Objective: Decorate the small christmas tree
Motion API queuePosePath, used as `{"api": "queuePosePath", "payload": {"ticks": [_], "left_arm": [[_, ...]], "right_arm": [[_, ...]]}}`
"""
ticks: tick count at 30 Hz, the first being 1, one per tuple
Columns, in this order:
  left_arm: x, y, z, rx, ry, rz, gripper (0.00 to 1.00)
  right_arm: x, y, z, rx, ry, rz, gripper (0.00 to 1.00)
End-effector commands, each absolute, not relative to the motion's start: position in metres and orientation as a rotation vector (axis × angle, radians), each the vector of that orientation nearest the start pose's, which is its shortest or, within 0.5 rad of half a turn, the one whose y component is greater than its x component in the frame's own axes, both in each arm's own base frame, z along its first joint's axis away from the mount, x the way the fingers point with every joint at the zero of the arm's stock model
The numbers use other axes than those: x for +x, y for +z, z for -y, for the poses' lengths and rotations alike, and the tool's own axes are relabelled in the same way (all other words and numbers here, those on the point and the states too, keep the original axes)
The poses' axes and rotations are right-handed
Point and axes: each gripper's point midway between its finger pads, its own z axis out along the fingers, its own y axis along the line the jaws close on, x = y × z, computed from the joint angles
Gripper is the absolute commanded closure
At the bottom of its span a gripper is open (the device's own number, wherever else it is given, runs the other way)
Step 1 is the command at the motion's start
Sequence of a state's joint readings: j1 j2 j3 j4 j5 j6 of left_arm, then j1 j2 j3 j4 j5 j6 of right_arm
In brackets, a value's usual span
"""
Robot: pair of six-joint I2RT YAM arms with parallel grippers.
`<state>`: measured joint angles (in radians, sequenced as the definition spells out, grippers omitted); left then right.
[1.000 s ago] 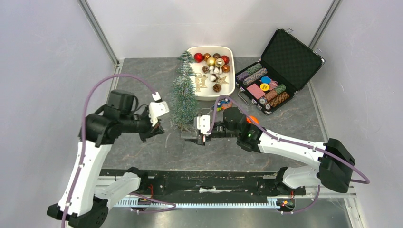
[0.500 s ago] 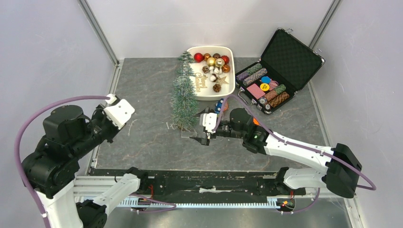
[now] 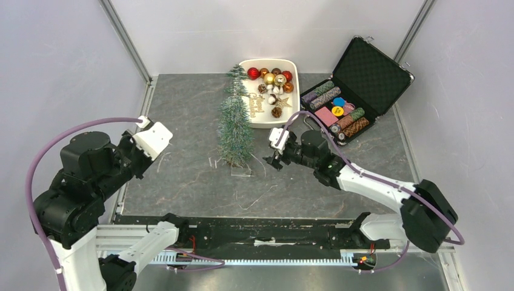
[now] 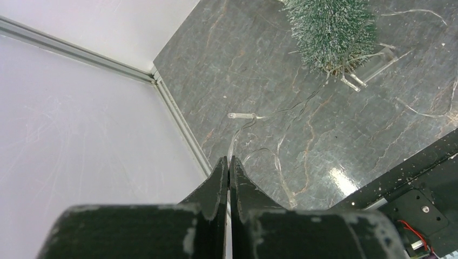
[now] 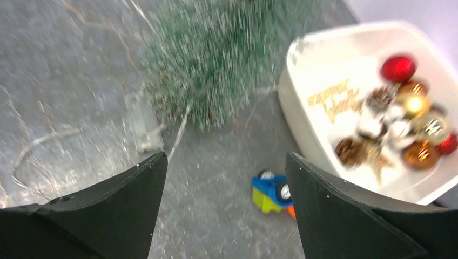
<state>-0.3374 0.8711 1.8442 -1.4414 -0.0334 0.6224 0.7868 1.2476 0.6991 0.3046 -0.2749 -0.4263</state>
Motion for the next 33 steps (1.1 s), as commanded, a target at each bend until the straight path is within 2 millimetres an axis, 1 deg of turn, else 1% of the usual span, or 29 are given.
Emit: {"api": "queuePosePath", "payload": {"ticks": [1, 4, 5, 7, 9, 11, 13, 16, 17, 19, 21, 23, 24, 25, 26, 28, 29, 31, 32, 33], "left_arm": [[0.153, 0.411, 0.022, 0.930, 0.219, -1.810, 0.98], [0.154, 0.409, 0.023, 0.936, 0.213, -1.816, 0.98], [0.155, 0.408, 0.024, 0.940, 0.209, -1.817, 0.98], [0.156, 0.406, 0.025, 0.949, 0.203, -1.824, 0.98], [0.156, 0.404, 0.026, 0.953, 0.199, -1.826, 0.98], [0.156, 0.403, 0.026, 0.955, 0.195, -1.828, 0.98], [0.156, 0.404, 0.027, 0.952, 0.190, -1.826, 0.98], [0.154, 0.404, 0.027, 0.954, 0.190, -1.826, 0.98], [0.154, 0.403, 0.026, 0.956, 0.192, -1.827, 0.98], [0.154, 0.403, 0.026, 0.957, 0.193, -1.825, 0.98], [0.154, 0.403, 0.026, 0.956, 0.190, -1.826, 0.98], [0.153, 0.403, 0.026, 0.952, 0.188, -1.827, 0.98], [0.153, 0.402, 0.026, 0.953, 0.187, -1.830, 0.98], [0.152, 0.402, 0.026, 0.952, 0.186, -1.831, 0.98], [0.152, 0.401, 0.026, 0.951, 0.186, -1.833, 0.98], [0.152, 0.400, 0.026, 0.949, 0.183, -1.835, 0.98], [0.151, 0.398, 0.028, 0.954, 0.169, -1.835, 0.98], [0.150, 0.394, 0.035, 0.977, 0.128, -1.836, 0.98], [0.150, 0.391, 0.037, 0.984, 0.113, -1.837, 0.98], [0.151, 0.387, 0.040, 0.994, 0.100, -1.846, 0.98]], "right_arm": [[0.260, 0.143, -0.309, -1.203, 0.603, -1.535, 0.19], [0.239, 0.132, -0.313, -1.105, 0.771, -1.575, 0.15], [0.235, 0.132, -0.314, -1.079, 0.804, -1.575, 0.12], [0.229, 0.127, -0.313, -1.023, 0.832, -1.605, 0.12], [0.228, 0.118, -0.314, -0.979, 0.837, -1.637, 0.12], [0.227, 0.106, -0.318, -0.982, 0.852, -1.677, 0.12], [0.230, 0.093, -0.322, -0.983, 0.843, -1.716, 0.16], [0.237, 0.084, -0.322, -0.925, 0.834, -1.744, 0.21], [0.239, 0.085, -0.322, -0.913, 0.829, -1.739, 0.23], [0.242, 0.085, -0.324, -0.904, 0.823, -1.738, 0.33], [0.244, 0.084, -0.325, -0.900, 0.820, -1.741, 0.52], [0.247, 0.085, -0.323, -0.881, 0.806, -1.739, 0.74], [0.249, 0.086, -0.319, -0.869, 0.790, -1.740, 0.85], [0.252, 0.087, -0.314, -0.853, 0.757, -1.752, 0.99], [0.257, 0.090, -0.304, -0.827, 0.704, -1.760, 1.00], [0.262, 0.102, -0.282, -0.773, 0.610, -1.752, 1.00], [0.264, 0.114, -0.269, -0.779, 0.543, -1.719, 1.00], [0.260, 0.133, -0.254, -0.799, 0.473, -1.672, 1.00], [0.257, 0.145, -0.248, -0.816, 0.451, -1.637, 1.00], [0.254, 0.153, -0.244, -0.834, 0.439, -1.611, 1.00]]}}
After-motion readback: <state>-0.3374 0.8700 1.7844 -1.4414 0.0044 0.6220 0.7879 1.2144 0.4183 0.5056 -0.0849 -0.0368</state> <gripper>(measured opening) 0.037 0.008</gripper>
